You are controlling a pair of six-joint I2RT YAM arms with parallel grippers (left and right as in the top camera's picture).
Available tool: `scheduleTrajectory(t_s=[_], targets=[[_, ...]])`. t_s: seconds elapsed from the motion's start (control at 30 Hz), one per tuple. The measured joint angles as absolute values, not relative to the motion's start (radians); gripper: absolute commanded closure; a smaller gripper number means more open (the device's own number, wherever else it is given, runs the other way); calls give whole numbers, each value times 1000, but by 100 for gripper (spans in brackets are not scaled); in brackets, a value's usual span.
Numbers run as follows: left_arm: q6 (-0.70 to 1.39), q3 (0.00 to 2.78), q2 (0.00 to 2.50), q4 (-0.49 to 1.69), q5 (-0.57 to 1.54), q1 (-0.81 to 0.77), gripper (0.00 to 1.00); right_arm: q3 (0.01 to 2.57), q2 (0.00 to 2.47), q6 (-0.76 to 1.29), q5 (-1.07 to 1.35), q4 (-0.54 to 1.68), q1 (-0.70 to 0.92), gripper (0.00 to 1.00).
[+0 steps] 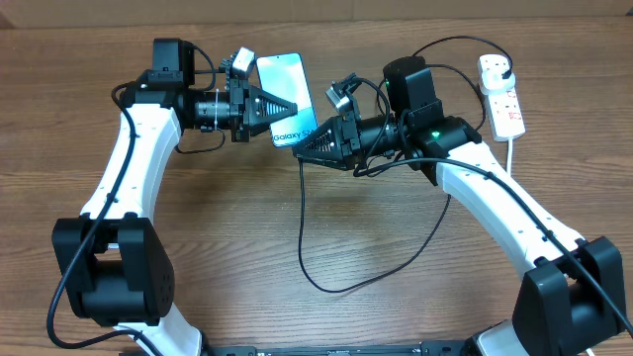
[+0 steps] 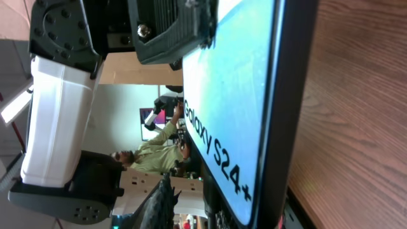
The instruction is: Plug charger to phone and switch on socket
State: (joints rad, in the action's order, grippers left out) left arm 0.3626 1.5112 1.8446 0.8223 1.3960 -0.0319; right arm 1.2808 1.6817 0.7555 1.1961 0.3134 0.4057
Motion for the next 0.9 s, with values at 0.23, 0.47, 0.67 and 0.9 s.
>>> scheduleTrajectory(t_s=[0.23, 0.47, 0.67, 0.9], targets=[[362, 1511, 1845, 823, 1378, -36, 96, 1281, 1682, 779, 1188, 316, 405, 67], [361, 1511, 1845, 838, 1394, -44, 96, 1281, 1682, 776, 1135, 329, 404, 71], [355, 1511, 1845, 842, 1422, -94, 96, 1283, 1681, 764, 1101, 329, 392, 76], [355, 1511, 1847, 842, 1422, -94, 96, 1288, 1681, 762, 1094, 333, 393, 72]])
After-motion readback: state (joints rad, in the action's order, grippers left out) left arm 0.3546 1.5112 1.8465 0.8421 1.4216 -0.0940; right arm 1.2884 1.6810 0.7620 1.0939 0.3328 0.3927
